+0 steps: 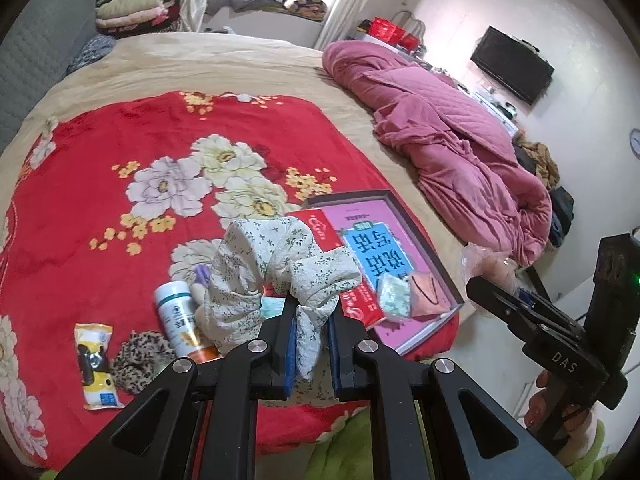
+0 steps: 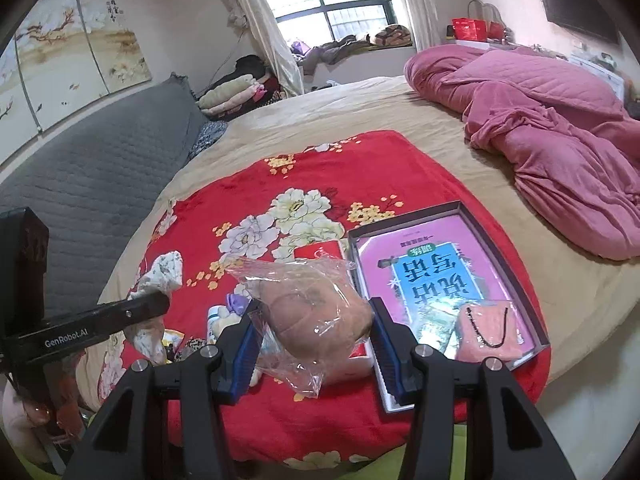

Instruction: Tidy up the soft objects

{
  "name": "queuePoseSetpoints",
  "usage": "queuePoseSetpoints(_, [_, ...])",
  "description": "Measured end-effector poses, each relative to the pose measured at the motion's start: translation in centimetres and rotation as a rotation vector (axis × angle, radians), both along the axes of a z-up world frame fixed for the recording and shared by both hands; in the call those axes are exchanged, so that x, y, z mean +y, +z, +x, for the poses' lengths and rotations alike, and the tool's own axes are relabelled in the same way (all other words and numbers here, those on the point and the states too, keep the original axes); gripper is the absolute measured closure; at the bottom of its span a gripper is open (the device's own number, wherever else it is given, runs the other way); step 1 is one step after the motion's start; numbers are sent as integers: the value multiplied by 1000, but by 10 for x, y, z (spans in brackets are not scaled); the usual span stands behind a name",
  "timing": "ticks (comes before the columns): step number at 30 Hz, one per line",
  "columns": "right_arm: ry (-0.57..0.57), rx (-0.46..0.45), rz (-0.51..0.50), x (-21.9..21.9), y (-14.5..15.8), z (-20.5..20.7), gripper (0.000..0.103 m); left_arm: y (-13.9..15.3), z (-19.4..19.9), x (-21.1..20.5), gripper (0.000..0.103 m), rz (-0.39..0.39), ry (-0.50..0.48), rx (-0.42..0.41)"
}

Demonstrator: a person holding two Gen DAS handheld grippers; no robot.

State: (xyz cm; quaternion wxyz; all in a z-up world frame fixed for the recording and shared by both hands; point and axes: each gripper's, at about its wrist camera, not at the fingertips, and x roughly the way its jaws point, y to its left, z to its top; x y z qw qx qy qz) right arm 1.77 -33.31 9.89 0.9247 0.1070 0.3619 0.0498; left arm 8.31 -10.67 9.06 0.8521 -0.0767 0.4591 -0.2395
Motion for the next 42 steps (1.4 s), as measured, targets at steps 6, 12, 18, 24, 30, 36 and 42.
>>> queuePoseSetpoints(6, [-36,-9,1,-20,7,-4,52,2,2,-22,90,-3,-28,2])
queuePoseSetpoints(12, [-89,-13,-2,-49,13,-6,52,6,7,-53,90,-5,-69,-6])
queuePoseSetpoints(18, [-172,-8,7,-85,11,-8,52,4,10,-92,90,-3,-133,-7])
queuePoseSetpoints(24, [-223,-5,19,-116,9,-11,52,-6,14,-128,90,6,-186,10])
queuePoseSetpoints(30, [-243,-5,29,-131,5,-8,52,-18,18,-158,90,29,-223,31])
queuePoseSetpoints(36, [-260,29,31,-145,-10,-1,52,-44,20,-186,90,70,-263,71])
queuePoseSetpoints(42, [-267,59,56,-156,-30,5,52,-76,23,-206,90,107,-287,124])
